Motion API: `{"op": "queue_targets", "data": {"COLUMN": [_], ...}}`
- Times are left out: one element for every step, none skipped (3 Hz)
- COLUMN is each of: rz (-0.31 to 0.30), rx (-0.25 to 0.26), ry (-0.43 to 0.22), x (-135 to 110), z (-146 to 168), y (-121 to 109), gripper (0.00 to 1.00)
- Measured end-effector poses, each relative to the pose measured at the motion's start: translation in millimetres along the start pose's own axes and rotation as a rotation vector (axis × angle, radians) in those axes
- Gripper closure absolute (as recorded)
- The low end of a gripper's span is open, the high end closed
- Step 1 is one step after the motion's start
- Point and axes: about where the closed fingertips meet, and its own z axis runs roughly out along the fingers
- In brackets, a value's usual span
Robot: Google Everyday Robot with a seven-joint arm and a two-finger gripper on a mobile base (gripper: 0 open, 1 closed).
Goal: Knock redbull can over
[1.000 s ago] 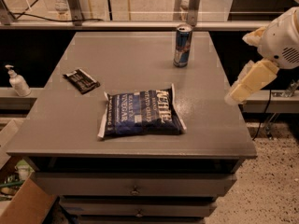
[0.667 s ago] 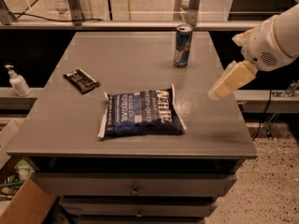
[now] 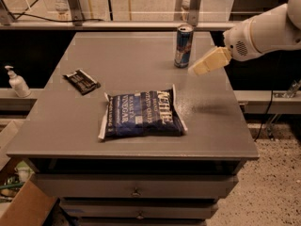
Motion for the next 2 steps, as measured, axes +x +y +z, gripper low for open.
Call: {"op": "queue_targets", "data": {"rz": [0.147,0.234], "rx": [-0.032,-0.077], "ry": [-0.075,-0.165], "x": [-4.3,-14.1], "z": [31.2,54.5], "y": [-18.4,-26.8], "gripper": [0.0,0.0]}}
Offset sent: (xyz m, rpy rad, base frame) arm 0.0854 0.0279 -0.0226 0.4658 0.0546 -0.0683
